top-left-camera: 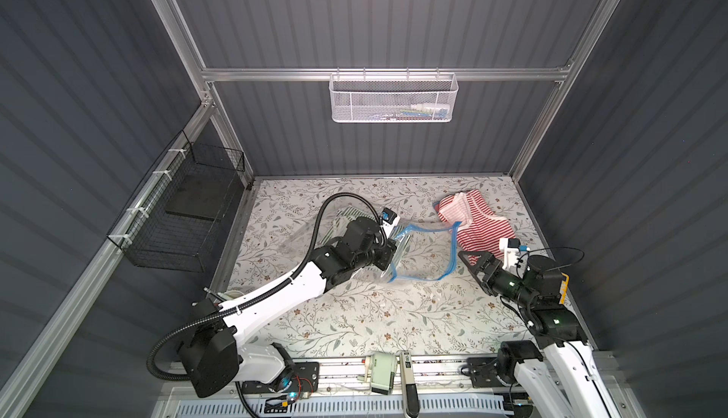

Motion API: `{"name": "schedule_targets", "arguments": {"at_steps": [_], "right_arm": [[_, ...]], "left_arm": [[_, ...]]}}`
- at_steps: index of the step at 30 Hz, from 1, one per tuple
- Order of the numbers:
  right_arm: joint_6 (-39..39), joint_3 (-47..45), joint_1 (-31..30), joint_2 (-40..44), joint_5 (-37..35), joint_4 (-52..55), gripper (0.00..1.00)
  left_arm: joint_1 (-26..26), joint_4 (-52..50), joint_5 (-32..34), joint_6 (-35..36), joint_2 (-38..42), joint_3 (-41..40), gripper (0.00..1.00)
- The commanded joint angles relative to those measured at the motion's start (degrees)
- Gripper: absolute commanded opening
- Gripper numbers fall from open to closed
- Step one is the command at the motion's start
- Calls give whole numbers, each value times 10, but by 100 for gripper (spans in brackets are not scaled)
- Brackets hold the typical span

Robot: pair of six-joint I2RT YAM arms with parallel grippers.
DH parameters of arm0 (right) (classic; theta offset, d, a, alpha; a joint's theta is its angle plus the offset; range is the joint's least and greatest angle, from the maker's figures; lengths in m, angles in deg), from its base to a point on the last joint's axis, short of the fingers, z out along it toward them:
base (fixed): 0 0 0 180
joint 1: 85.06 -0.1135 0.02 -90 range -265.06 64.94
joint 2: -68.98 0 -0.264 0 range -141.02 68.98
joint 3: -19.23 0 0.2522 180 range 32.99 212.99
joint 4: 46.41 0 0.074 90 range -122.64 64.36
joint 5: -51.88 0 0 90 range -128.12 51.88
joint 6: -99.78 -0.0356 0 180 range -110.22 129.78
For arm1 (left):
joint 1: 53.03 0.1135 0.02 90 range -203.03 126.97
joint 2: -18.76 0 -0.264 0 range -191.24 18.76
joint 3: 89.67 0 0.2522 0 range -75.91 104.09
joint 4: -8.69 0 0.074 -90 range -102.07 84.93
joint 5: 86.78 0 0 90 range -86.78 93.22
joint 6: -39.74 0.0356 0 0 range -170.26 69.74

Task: Take the tank top out of the vacuum bag
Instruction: Take out the tank top from the vacuum bag.

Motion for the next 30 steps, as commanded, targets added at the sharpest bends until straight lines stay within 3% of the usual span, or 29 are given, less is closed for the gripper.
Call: {"name": "schedule_targets", "arguments": {"at_steps": [1,13,19,30], "right_arm": [[-35,10,-47,6,-39,-15,92],[-54,33,-150,-146,-92,-145,85],[-60,53,-182,-218,-164,-183,80],[-68,53,-214,-295,-164,-237,77]], "left_arm": [[2,-8,-13,-13,6,17,0],[1,-2,-20,-20,15,9,0],[0,5,-24,-17,12,14,0],[0,7,-22,-19,16,3,0]]}}
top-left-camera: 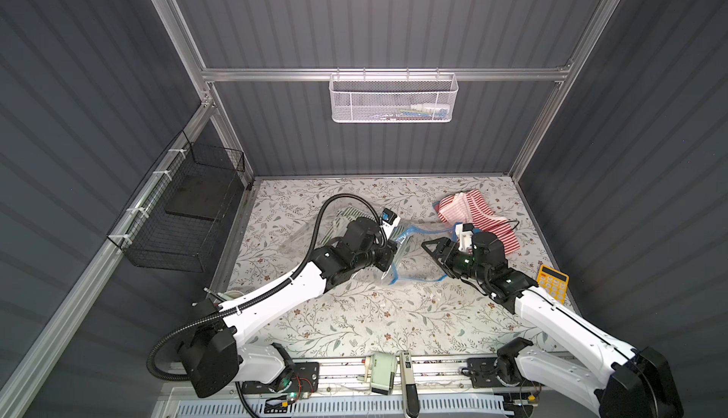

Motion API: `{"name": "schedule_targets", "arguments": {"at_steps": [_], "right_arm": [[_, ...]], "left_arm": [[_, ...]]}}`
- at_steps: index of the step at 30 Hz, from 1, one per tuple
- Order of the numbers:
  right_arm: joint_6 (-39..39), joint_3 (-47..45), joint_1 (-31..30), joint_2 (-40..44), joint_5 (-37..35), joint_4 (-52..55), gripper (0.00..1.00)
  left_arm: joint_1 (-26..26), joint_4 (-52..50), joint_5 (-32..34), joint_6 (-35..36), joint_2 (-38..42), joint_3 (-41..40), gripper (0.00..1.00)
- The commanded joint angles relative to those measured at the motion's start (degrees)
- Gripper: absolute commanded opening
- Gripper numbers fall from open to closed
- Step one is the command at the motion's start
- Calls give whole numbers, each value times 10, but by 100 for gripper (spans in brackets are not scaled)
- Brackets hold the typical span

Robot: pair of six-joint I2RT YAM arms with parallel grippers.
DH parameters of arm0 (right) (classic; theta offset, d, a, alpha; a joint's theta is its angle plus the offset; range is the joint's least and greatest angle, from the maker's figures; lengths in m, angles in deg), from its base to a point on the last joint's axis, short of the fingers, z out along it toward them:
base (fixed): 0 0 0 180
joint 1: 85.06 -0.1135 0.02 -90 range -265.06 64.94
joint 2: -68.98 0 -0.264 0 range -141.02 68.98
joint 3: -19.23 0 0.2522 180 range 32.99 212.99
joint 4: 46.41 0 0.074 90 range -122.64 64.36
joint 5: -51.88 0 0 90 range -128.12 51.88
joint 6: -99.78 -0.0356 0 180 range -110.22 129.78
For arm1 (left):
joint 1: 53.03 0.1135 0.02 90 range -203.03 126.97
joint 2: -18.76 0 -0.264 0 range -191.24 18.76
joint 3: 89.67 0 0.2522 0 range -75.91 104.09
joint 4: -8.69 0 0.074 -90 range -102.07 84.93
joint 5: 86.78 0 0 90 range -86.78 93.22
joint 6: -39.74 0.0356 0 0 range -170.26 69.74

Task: Take the tank top out of the vacuum bag
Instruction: Take out the tank top from the vacuum bag.

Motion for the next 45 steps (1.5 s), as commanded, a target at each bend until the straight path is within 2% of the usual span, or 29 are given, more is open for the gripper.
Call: {"name": "schedule_targets", "arguments": {"at_steps": [1,14,25,38,45], "right_arm": [[-2,6,-9,-2,-13,-24,76],[-16,-1,-39,-52,-3,-72,65],[6,15,-59,-96,-3,-57,60],[61,6,-93,8,-74,34,60],[87,6,-106,-9,-68,17,56]], "left_arm": [[0,10,-6,-5,15,3,0],[0,10,-7,-10,16,2,0],[0,11,-6,-3,10,11,0],[0,12,-8,-4,6,16,0],[0,7,-6,-5,16,11,0]]}}
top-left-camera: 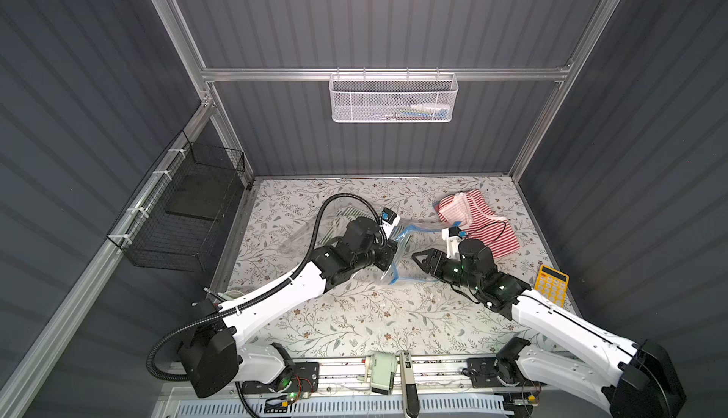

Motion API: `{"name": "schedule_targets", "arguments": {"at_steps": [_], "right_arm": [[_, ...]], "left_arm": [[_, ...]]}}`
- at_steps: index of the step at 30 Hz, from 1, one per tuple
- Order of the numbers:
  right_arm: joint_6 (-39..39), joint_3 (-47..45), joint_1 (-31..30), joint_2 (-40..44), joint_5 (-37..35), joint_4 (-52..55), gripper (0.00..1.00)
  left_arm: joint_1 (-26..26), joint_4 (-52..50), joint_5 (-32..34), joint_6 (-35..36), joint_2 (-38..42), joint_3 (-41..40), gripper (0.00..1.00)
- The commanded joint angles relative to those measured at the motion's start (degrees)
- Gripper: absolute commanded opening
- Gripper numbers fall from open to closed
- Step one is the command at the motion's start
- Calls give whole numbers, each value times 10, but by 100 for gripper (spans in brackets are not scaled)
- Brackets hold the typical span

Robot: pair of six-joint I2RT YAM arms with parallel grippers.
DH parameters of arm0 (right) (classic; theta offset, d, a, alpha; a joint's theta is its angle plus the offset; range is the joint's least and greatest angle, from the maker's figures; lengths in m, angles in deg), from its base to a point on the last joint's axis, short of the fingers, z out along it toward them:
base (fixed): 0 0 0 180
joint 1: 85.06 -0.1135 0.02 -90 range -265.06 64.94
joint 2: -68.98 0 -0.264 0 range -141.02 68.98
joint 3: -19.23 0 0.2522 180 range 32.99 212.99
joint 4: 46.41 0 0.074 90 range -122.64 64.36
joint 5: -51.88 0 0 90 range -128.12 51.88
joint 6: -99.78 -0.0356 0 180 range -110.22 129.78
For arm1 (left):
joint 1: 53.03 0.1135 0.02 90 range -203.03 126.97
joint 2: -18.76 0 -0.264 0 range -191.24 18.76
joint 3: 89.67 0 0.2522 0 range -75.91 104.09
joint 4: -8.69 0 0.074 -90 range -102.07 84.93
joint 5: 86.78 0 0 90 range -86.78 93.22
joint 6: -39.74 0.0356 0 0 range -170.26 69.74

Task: Take the tank top out of the vacuum bag
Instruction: Take out the tank top from the vacuum bag.

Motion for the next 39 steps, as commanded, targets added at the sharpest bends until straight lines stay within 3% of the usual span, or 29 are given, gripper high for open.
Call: {"name": "schedule_targets", "arguments": {"at_steps": [1,8,15,18,28,35,39], "right_arm": [[26,7,-11,-13,-10,1,56],[60,38,-55,-36,-53,30,48],[61,36,-68,-74,-47,27,44],[60,33,-69,-90,-37,19,35],[74,33,-80,-82,-72,52,35],[72,56,-78,-137,-36,46,37],[52,90,-60,-183,34,27,37]], "left_arm": [[0,1,-5,-1,16,11,0],[0,-11,3,8,14,12,0],[0,-13,5,11,13,17,0],[0,-13,4,11,13,18,0],[0,-10,4,6,13,11,0],[0,-14,4,8,17,15,0],[0,-18,8,6,26,8,0]]}}
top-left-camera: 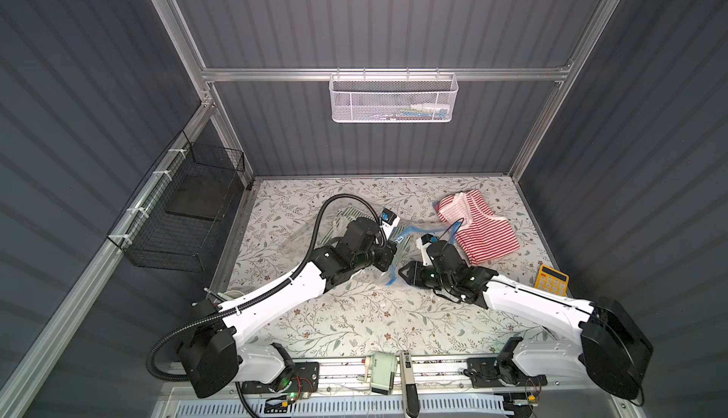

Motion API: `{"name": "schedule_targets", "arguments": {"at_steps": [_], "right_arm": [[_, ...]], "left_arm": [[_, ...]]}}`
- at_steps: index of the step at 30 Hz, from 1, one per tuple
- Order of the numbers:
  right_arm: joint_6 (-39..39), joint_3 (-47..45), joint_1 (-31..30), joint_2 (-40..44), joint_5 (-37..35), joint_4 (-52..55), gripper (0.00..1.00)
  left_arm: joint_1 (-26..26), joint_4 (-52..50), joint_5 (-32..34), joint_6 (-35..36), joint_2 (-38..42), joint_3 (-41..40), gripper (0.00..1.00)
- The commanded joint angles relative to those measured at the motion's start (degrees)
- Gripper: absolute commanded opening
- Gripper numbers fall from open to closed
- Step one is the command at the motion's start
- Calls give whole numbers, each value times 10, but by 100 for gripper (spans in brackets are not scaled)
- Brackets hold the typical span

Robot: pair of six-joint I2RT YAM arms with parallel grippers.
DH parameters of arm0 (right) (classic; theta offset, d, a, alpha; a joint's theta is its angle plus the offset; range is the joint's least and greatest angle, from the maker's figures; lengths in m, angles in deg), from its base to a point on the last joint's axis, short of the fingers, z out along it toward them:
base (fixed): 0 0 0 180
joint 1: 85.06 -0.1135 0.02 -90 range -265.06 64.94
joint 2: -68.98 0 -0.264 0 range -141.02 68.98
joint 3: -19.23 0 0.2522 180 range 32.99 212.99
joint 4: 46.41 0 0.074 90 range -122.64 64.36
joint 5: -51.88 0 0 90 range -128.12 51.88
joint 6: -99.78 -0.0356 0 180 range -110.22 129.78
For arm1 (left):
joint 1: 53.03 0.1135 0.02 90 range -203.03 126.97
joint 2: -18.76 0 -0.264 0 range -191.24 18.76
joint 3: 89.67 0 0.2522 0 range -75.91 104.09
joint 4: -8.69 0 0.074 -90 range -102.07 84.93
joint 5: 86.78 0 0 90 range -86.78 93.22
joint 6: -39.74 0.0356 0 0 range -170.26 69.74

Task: Take the tank top out of the vacuum bag
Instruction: Take out the tank top from the vacuum bag.

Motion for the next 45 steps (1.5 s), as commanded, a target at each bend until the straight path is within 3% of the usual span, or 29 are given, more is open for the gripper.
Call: {"name": "schedule_targets", "arguments": {"at_steps": [1,10,16,32,45], "right_arm": [[-16,35,12,-24,61,-9,37],[-85,68,93,-78,143,33,39],[-113,54,109,-112,169,-19,41],[-179,46,109,-214,150,-144,40],[-177,72,109,-258,133,-150,38]], "left_arm": [[0,-6,5,5,24,6,0],[0,8,3,-5,29,-3,0],[0,19,-11,-12,27,-3,0],[1,29,4,-18,50,-39,0],[0,17,8,-16,54,-37,0]]}}
